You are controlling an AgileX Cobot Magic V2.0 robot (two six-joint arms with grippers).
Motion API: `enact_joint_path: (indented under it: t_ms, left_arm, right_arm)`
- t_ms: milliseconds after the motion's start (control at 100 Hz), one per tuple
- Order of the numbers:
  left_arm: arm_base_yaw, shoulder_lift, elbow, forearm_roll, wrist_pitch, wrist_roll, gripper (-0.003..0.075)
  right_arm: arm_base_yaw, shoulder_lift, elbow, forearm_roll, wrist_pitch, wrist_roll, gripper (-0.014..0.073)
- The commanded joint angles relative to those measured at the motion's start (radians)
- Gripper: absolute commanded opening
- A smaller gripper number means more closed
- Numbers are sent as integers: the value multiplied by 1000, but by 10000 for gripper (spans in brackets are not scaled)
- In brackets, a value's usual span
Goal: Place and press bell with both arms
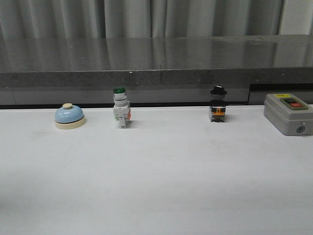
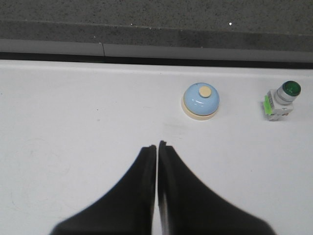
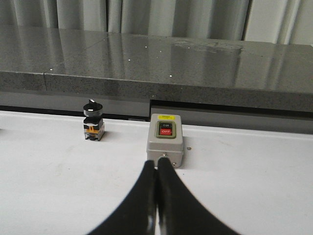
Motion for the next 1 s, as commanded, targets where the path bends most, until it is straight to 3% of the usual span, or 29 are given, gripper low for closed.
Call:
enact_joint_path:
  t_ms: [0, 160, 230, 410, 630, 780, 990]
  left_arm:
    - [1, 4, -43, -22, -33, 42, 150]
    - [1, 19, -43, -22, -33, 42, 561]
    - [1, 22, -43, -22, -32, 42, 661]
    - [-19, 51, -43, -87, 41, 69, 659]
    - [-168, 214, -87, -102, -20, 65, 659]
    - [-239, 379, -181, -102, -26, 63, 659]
    - [-254, 580, -353, -100, -47, 63, 659]
  right_arm:
    - [-6, -17, -15, -9, -85, -3, -60]
    - [-6, -17, -15, -9, -85, -3, -60]
    - [-6, -17, -15, -9, -85, -3, -60]
    - [-6, -17, -15, -9, -85, -3, -60]
    - [-6, -17, -15, -9, -85, -3, -60]
    - [-6, -17, -15, -9, -85, -3, -60]
    - [-6, -17, -15, -9, -85, -3, -60]
